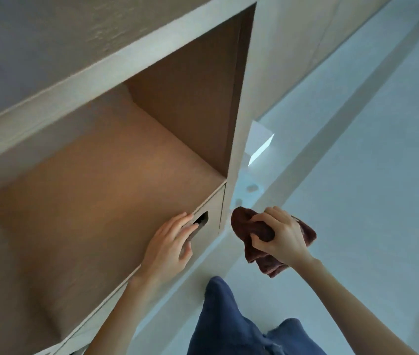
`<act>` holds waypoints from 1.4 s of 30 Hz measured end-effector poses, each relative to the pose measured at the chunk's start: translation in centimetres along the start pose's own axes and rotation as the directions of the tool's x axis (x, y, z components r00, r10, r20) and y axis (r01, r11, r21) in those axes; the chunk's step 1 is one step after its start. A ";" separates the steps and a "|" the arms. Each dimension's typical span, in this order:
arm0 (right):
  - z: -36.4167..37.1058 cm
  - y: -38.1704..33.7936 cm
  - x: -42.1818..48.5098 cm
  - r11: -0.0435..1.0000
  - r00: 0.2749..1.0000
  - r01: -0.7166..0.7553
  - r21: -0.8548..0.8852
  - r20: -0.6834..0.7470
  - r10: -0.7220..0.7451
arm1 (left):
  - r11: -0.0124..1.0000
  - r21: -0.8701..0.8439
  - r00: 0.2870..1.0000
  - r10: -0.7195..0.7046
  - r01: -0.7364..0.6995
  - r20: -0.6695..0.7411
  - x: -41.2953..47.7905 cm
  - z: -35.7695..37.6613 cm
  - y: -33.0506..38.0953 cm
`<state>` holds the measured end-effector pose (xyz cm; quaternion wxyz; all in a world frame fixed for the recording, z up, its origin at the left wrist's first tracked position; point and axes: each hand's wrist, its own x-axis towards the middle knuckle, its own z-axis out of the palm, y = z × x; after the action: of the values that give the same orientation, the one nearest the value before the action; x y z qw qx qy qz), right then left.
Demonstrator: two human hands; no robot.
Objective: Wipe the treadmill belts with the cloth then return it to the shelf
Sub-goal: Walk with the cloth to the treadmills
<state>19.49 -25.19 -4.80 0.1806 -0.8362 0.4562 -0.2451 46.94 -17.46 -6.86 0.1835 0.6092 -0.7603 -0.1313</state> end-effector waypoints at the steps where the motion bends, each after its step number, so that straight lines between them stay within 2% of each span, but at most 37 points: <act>1: -0.8 0.9 -1.5 0.998 0.998 -0.064 0.011 -0.021 0.064 | 0.999 -0.003 0.999 0.035 -0.035 0.011 0.8 0.2 0.9; 4: -2.9 3.7 -6.4 0.960 0.955 -0.277 0.052 -0.097 0.281 | 0.989 0.004 0.986 0.146 -0.147 0.078 3.3 1.7 4.5; 9: -7.5 8.1 -15.8 0.840 0.804 -0.538 0.068 -0.259 0.536 | 0.931 0.075 0.912 0.329 -0.356 0.244 6.3 6.8 13.1; 14: -12.8 10.8 -25.7 0.736 0.664 -0.674 0.053 -0.392 0.636 | 0.840 0.085 0.797 0.470 -0.536 0.378 7.8 12.1 22.6; 19: -17.7 11.7 -35.7 0.568 0.455 -0.813 0.125 -0.473 0.754 | 0.759 0.057 0.701 0.566 -0.648 0.435 7.6 17.2 32.1; 24: -22.1 12.0 -45.3 0.423 0.260 -0.883 0.203 -0.540 0.800 | 0.645 -0.023 0.568 0.688 -0.764 0.451 6.4 21.5 42.4; 28: -25.1 11.6 -51.6 0.308 0.073 -0.905 0.292 -0.608 0.791 | 0.531 -0.077 0.452 0.781 -0.844 0.431 5.6 23.8 50.2; 32: -27.0 11.5 -55.4 0.210 -0.074 -0.896 0.392 -0.596 0.799 | 0.432 -0.101 0.361 0.842 -0.896 0.400 5.1 25.2 56.3; 37: -27.9 12.8 -57.7 0.129 -0.184 -0.874 0.469 -0.564 0.805 | 0.328 -0.137 0.239 0.866 -0.935 0.440 5.8 28.3 61.6; 42: -29.8 16.5 -59.2 0.070 -0.267 -0.859 0.508 -0.561 0.783 | 0.262 -0.166 0.156 0.866 -0.951 0.475 9.3 32.3 66.8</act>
<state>-36.23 14.36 -3.70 0.0489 -0.1012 0.9300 -0.3501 -27.71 -12.38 -6.51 -0.0218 -0.0136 -0.9970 -0.0735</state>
